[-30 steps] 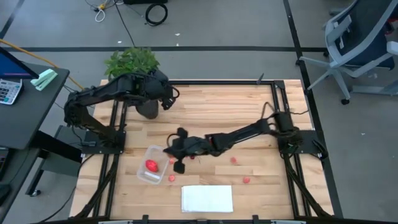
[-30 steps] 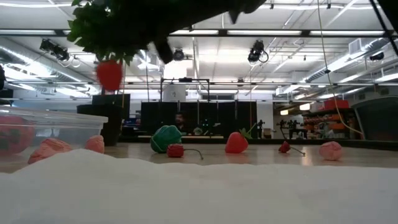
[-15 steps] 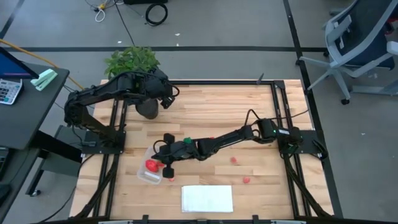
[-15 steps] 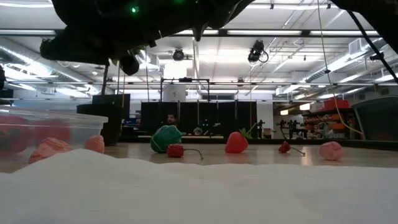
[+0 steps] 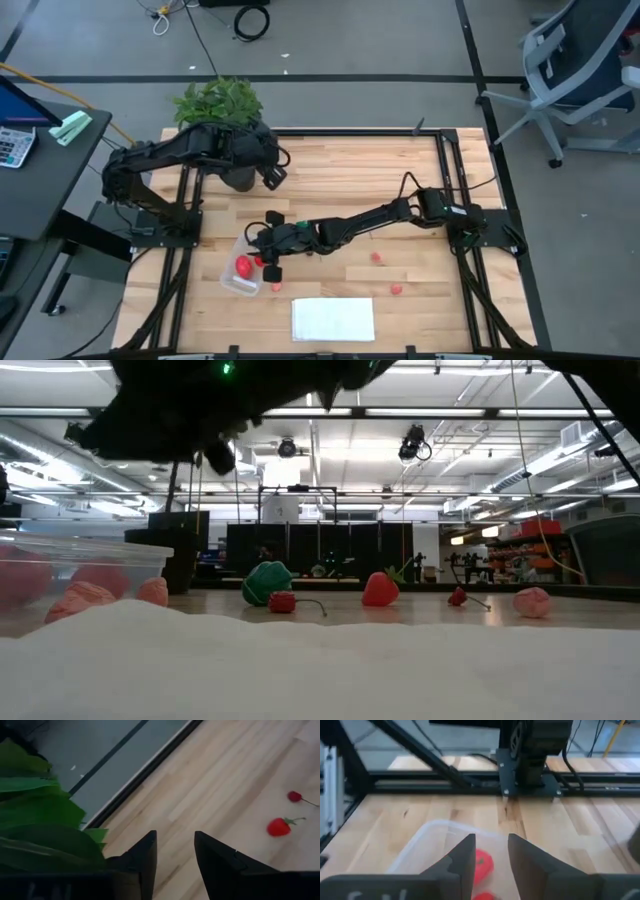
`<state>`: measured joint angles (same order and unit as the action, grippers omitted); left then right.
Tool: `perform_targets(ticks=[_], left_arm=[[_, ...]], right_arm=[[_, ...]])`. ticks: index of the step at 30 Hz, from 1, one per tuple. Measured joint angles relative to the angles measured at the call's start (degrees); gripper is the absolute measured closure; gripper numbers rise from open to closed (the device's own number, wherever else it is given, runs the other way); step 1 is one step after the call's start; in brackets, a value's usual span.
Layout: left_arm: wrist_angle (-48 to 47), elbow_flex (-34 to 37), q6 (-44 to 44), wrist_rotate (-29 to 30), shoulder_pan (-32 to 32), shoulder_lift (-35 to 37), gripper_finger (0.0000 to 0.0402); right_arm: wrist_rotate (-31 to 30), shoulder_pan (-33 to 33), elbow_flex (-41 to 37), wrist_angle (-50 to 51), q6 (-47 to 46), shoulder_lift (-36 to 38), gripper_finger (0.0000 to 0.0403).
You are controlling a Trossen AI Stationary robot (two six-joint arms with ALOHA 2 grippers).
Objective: Pick and placing Produce into tupperware
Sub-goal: Put the green bell pepper into the transparent bin
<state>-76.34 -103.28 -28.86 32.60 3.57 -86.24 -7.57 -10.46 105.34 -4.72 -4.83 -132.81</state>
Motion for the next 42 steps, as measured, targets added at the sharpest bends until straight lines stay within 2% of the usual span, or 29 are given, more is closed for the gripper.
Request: perform_targets(ticks=[4,10,14,19,23,26,30,37,42], left_arm=[[-0.07,0.00,-0.05,-0.90,-1.72,0.00,0.0266],[-0.04,0.15,-0.44,-9.51,-4.51,-0.26,0.0261],[-0.29,0.72,-0.46,-12.52,-7.33,-1.63,0.0261],[-0.49,0.72,-0.46,-14.88,-10.73,-5.70,0.0260],[-0.27,0.72,-0.55,-14.98,-13.03,-10.70,0.0251],[-0.20,0.72,-3.41,-17.33,-13.87,-15.01,0.0245],[-0.16,0.72,-4.76,-18.25,-13.84,-20.47,0.0245],[-0.55,0.74,-3.07,-18.57,-12.01,-28.54,0.0238],[-1.63,0.74,-2.02,-20.57,-11.11,-29.29,0.0242]], right_arm=[[0.15,-1.20,0.00,13.98,-0.01,4.96,0.0283],[0.19,-4.59,0.00,46.48,-4.95,14.54,0.0289],[-1.70,-8.24,0.00,62.70,-9.63,19.83,0.0288],[-13.51,-14.12,0.00,74.03,-18.13,25.98,0.0291],[-27.95,-19.72,0.00,83.29,-30.16,30.52,0.0291],[-39.99,-23.88,-0.44,89.23,-43.46,33.82,0.0291],[-47.67,-28.39,-5.18,91.15,-54.12,38.73,0.0291],[-49.03,-31.36,-20.30,88.71,-62.64,46.50,0.0292],[-50.24,-31.30,-29.94,87.99,-61.79,50.73,0.0292]])
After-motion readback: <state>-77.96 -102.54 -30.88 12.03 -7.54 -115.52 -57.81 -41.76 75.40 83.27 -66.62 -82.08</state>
